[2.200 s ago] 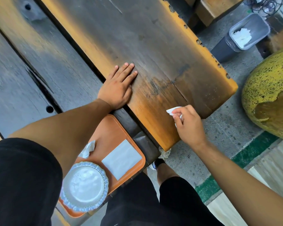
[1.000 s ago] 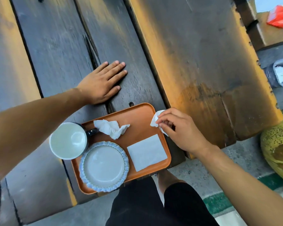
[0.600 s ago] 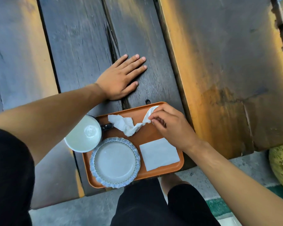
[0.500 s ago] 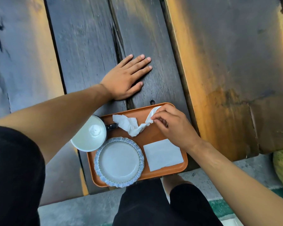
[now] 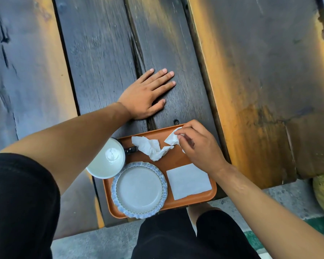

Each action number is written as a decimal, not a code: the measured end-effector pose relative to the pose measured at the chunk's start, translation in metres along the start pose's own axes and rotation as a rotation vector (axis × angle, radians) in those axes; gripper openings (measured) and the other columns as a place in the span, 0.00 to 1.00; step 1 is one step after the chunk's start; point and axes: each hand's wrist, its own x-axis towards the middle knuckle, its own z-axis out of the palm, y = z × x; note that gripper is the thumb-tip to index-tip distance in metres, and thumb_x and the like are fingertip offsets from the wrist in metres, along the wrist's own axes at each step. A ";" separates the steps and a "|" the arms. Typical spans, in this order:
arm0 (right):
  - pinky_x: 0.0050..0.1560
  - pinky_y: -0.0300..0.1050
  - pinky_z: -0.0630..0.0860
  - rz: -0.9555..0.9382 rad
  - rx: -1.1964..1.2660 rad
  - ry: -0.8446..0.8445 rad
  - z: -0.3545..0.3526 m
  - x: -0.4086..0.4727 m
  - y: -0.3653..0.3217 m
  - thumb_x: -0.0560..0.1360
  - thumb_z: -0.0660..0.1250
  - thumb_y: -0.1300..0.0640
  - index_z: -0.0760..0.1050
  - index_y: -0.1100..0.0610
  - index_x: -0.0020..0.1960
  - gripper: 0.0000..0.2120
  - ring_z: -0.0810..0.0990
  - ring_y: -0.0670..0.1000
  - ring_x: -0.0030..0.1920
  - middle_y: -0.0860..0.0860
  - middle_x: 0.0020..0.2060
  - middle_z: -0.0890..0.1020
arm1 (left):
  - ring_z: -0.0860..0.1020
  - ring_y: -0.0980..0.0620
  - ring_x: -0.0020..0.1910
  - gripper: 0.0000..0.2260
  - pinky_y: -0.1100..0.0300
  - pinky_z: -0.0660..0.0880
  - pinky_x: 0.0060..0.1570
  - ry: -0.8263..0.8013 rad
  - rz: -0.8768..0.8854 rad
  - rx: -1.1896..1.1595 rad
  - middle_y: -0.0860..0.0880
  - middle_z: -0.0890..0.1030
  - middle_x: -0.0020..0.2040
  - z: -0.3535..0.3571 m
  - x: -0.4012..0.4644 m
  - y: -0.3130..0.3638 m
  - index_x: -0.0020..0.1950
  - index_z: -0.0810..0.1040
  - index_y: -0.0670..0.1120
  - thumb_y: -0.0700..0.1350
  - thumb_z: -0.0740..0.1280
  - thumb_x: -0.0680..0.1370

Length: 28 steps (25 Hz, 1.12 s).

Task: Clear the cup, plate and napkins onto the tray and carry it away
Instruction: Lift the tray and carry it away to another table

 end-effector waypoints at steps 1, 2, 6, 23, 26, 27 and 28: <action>0.53 0.36 0.73 -0.006 -0.036 0.040 -0.002 0.002 -0.001 0.81 0.66 0.62 0.82 0.60 0.55 0.07 0.76 0.45 0.50 0.51 0.50 0.78 | 0.52 0.45 0.84 0.28 0.42 0.49 0.82 0.000 -0.001 -0.008 0.46 0.55 0.84 0.000 -0.001 0.000 0.83 0.57 0.49 0.55 0.54 0.84; 0.56 0.37 0.72 -0.007 -0.076 0.077 -0.005 0.006 0.001 0.81 0.65 0.62 0.82 0.60 0.56 0.08 0.76 0.48 0.53 0.52 0.51 0.78 | 0.52 0.45 0.84 0.27 0.42 0.49 0.82 -0.001 -0.002 -0.020 0.46 0.56 0.84 -0.001 -0.001 0.000 0.83 0.58 0.49 0.55 0.54 0.84; 0.66 0.42 0.69 0.091 -0.210 0.144 -0.022 0.016 0.015 0.82 0.62 0.59 0.79 0.60 0.65 0.14 0.73 0.51 0.63 0.54 0.61 0.78 | 0.59 0.41 0.82 0.24 0.42 0.55 0.80 0.009 -0.023 -0.097 0.41 0.62 0.82 -0.007 -0.001 0.000 0.79 0.68 0.46 0.53 0.55 0.85; 0.78 0.51 0.60 0.216 -0.456 -0.216 -0.052 -0.089 0.039 0.76 0.62 0.69 0.65 0.64 0.77 0.29 0.60 0.58 0.76 0.59 0.74 0.66 | 0.74 0.32 0.63 0.20 0.40 0.73 0.65 0.048 -0.950 -0.226 0.36 0.74 0.68 -0.003 -0.277 0.079 0.69 0.75 0.38 0.44 0.62 0.79; 0.78 0.49 0.59 0.242 -0.436 -0.232 -0.048 -0.115 0.037 0.76 0.61 0.69 0.66 0.64 0.76 0.28 0.58 0.57 0.77 0.59 0.74 0.65 | 0.74 0.32 0.63 0.17 0.42 0.73 0.66 0.013 -1.031 -0.255 0.36 0.75 0.67 0.006 -0.300 0.125 0.67 0.76 0.39 0.39 0.66 0.78; 0.78 0.48 0.58 0.258 -0.429 -0.237 -0.048 -0.122 0.036 0.76 0.61 0.68 0.66 0.63 0.76 0.28 0.58 0.57 0.77 0.59 0.75 0.64 | 0.74 0.33 0.64 0.17 0.42 0.73 0.66 0.005 -1.050 -0.277 0.37 0.75 0.67 0.009 -0.304 0.139 0.67 0.77 0.39 0.39 0.66 0.78; 0.77 0.48 0.58 0.274 -0.427 -0.244 -0.046 -0.129 0.034 0.76 0.61 0.68 0.65 0.63 0.77 0.29 0.57 0.57 0.77 0.59 0.75 0.64 | 0.74 0.34 0.64 0.17 0.43 0.73 0.67 -0.001 -1.068 -0.302 0.38 0.75 0.67 0.011 -0.309 0.154 0.67 0.77 0.40 0.39 0.66 0.79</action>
